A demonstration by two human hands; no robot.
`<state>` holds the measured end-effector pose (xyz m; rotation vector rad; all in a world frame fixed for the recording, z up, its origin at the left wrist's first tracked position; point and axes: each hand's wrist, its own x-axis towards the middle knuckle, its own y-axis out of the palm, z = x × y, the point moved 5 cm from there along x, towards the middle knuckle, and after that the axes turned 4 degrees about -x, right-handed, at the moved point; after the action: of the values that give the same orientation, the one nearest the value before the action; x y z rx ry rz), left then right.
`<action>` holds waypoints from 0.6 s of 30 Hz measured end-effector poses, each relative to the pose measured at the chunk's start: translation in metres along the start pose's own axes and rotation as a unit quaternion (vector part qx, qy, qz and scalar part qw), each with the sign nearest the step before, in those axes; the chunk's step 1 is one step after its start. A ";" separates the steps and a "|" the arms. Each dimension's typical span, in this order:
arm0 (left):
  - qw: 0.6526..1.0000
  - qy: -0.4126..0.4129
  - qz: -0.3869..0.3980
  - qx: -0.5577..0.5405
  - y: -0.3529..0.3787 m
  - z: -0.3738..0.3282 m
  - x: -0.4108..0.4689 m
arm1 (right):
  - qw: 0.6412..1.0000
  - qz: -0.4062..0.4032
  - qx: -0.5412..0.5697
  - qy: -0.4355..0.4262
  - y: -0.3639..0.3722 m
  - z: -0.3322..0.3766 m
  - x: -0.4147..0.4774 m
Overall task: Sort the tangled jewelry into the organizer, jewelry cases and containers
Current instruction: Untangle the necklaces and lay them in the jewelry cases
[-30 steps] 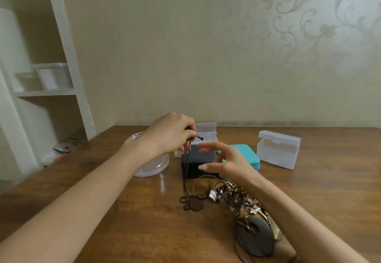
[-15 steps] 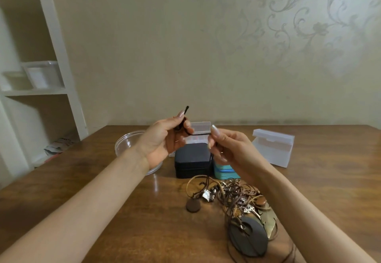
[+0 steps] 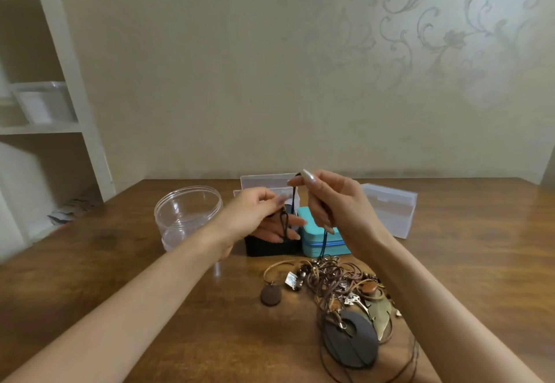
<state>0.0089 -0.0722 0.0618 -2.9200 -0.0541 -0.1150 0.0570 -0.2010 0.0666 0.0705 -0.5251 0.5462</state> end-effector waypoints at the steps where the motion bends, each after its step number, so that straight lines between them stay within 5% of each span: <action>1: 1.000 0.018 -0.021 -0.014 -0.003 -0.001 0.002 | 1.000 -0.002 -0.011 -0.005 0.001 0.002 -0.001; 8: 0.932 0.124 -0.068 -0.332 -0.020 -0.014 0.010 | 0.999 -0.035 -0.009 0.039 -0.007 -0.005 0.000; 10: 0.944 0.094 -0.043 -0.312 -0.016 -0.016 0.008 | 0.998 -0.038 -0.012 0.053 -0.008 -0.007 0.000; 14: 0.995 -0.036 0.011 -0.095 0.000 -0.004 0.003 | 0.998 -0.039 -0.017 0.055 -0.010 -0.007 0.001; 18: 0.972 -0.078 -0.017 -0.223 0.002 0.005 0.006 | 0.997 0.049 -0.062 0.006 0.006 0.002 -0.003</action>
<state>0.0156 -0.0729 0.0565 -3.3733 -0.1174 0.1148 0.0507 -0.1978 0.0665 -0.0765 -0.5520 0.6084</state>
